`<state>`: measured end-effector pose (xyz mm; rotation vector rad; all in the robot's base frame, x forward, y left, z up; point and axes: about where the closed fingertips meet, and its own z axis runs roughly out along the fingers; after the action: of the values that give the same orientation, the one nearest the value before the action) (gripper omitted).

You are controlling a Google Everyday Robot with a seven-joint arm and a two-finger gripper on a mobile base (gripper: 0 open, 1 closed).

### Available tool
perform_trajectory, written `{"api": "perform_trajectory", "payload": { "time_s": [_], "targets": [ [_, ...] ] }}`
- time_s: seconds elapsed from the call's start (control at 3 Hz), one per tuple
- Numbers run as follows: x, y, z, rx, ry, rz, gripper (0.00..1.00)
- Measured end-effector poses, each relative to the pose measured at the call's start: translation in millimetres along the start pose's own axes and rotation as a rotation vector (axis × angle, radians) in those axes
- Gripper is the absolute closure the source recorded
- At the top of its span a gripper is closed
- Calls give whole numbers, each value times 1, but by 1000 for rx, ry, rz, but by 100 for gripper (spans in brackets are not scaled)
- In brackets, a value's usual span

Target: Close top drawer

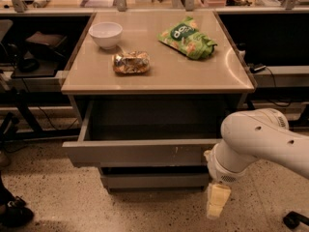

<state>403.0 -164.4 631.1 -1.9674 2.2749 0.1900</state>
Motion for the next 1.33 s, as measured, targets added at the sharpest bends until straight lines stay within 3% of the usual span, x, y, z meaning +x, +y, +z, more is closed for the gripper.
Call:
{"api": "perform_trajectory", "payload": {
  "time_s": [0.33,0.67,1.0,1.33],
  "targets": [
    [-49,-25,-4,-9,-31,-65,0],
    [-49,-26,-4,-9,-31,-65,0],
    [-49,-49,10,-22,-53,-74,0],
    [-47,-55,14,-29,-53,-73,0]
  ]
}}
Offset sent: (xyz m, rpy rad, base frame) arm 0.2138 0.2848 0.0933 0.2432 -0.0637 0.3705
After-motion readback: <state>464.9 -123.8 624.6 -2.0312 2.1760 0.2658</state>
